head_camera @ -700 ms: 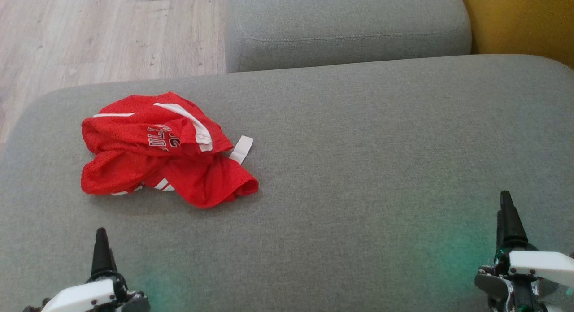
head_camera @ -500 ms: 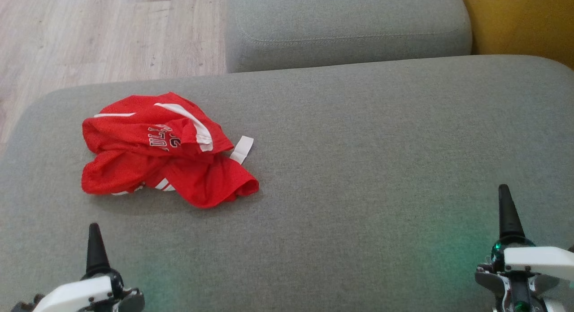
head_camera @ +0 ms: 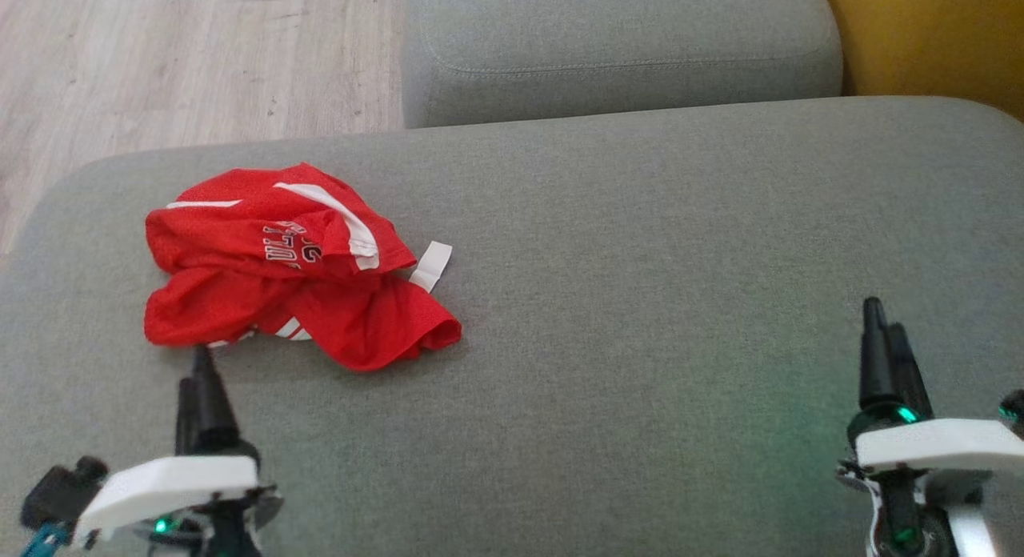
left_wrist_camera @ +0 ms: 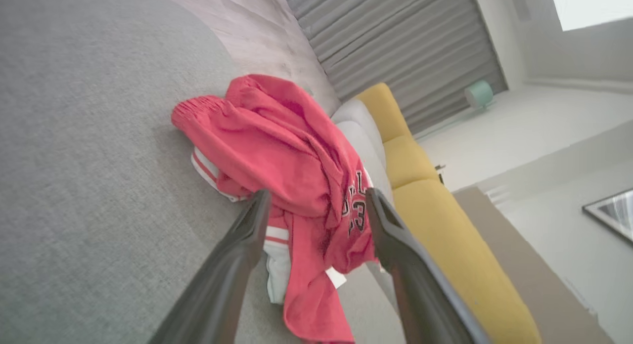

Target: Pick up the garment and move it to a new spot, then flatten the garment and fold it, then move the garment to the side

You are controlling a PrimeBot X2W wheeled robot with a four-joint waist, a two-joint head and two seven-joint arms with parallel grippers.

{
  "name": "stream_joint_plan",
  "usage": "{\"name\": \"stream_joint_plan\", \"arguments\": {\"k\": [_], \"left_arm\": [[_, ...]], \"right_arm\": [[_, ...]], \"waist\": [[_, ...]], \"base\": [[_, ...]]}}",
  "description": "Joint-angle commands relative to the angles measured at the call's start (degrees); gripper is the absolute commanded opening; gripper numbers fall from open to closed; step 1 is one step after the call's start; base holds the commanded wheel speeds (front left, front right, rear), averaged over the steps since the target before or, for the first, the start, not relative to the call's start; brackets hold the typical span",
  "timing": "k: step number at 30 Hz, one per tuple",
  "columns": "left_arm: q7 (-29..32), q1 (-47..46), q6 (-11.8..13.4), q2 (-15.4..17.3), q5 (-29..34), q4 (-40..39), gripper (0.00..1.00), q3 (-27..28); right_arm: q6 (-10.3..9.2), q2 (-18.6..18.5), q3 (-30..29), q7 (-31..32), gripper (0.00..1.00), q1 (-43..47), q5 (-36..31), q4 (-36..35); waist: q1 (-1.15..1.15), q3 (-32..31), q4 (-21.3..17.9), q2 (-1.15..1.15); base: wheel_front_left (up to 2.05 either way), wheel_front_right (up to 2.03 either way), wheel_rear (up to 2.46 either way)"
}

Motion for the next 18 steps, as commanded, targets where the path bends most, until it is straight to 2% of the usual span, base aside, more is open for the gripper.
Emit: {"name": "stream_joint_plan", "arguments": {"k": [1, 3, 5, 6, 12, 18], "left_arm": [[-0.9, -2.6, 0.6, 0.4, 3.1, -2.7, 1.00, -0.5], [-1.5, -3.0, 1.9, 0.5, 8.5, -3.0, 1.00, -3.3], [-1.9, -3.4, 2.3, 0.5, 11.9, -3.1, 1.00, -4.5], [-1.9, -3.4, 2.3, 0.5, 11.9, -3.1, 1.00, -4.5], [-2.9, -4.4, 4.0, 1.3, 20.7, -4.1, 1.00, -8.4], [-3.9, -5.7, 6.8, 3.4, 26.8, -5.1, 1.00, -13.5]], "right_arm": [[-0.02, -0.4, 1.3, -0.9, 1.00, -2.8, -4.0, -3.3], [-0.02, -0.4, 2.2, -1.6, 1.00, -2.8, -9.8, -5.1], [-0.02, -0.4, 2.4, -2.0, 1.00, -2.6, -11.9, -5.8], [-0.02, -0.4, 2.4, -2.0, 1.00, -2.6, -11.9, -5.8], [-0.02, -0.5, 3.9, -3.0, 1.00, -2.5, -19.0, -7.2], [-0.02, -0.5, 5.5, -4.0, 1.00, -2.5, -25.6, -7.8]], "waist": [[0.00, 0.0, -0.1, 0.00], [0.00, 0.1, 0.0, 0.00], [0.00, 0.2, 0.1, 0.00], [0.00, 0.2, 0.1, 0.00], [0.00, 0.3, 0.1, 0.00], [0.00, 0.2, -0.1, 0.00]], "base": [[0.00, 0.00, 0.00], [0.00, 0.00, 0.00], [0.00, 0.00, 0.00], [0.00, 0.00, 0.00], [0.00, 0.00, 0.00], [0.00, 0.00, 0.00]]}}
